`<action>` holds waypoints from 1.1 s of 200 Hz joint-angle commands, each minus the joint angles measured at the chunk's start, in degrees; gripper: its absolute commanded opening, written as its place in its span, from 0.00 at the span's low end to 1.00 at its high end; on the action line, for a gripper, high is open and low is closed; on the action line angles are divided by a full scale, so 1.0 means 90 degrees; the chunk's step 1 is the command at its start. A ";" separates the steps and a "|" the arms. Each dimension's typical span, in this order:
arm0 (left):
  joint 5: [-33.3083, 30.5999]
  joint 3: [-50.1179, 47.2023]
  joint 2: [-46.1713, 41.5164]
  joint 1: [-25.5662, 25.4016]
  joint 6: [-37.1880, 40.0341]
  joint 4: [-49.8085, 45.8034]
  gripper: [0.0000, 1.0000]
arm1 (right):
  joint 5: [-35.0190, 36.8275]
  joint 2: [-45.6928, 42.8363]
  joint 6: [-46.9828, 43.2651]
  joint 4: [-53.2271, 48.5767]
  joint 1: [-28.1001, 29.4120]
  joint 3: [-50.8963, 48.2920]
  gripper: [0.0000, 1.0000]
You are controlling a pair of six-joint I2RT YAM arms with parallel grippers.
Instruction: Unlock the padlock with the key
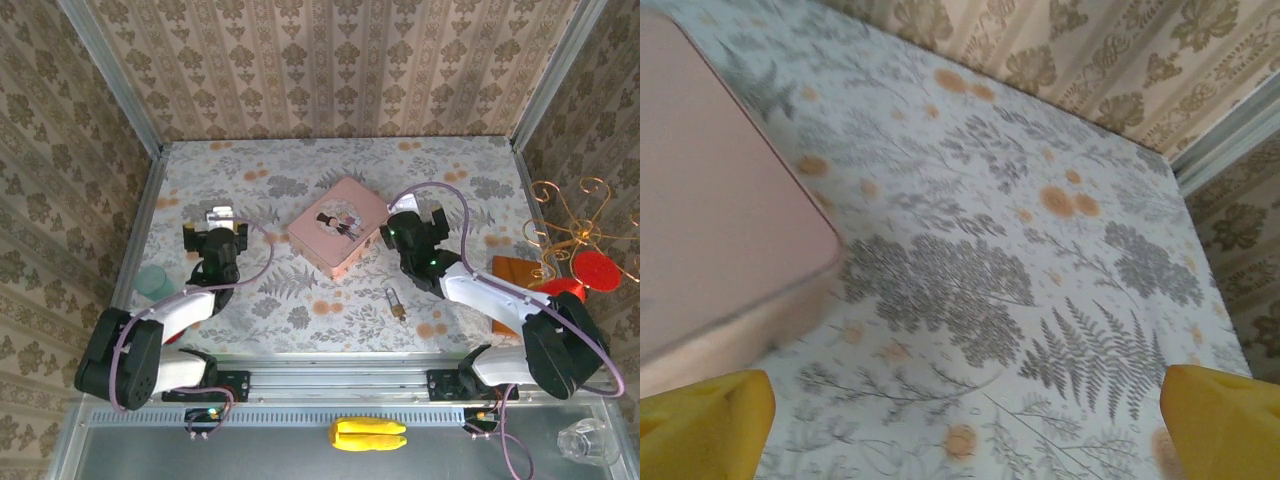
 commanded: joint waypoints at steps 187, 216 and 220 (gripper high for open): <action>0.2584 -0.0453 0.1787 0.1716 -0.0065 0.2382 1.00 | -0.1305 0.0258 -0.0225 0.3271 -0.1634 -0.1733 1.00; 0.2177 -0.0412 0.1918 0.1701 -0.0040 0.2582 1.00 | -0.1780 0.0343 -0.0113 0.3488 -0.1971 -0.1730 1.00; 0.2177 -0.0412 0.1916 0.1689 -0.0035 0.2580 1.00 | -0.1885 0.0359 -0.0103 0.3521 -0.2044 -0.1711 1.00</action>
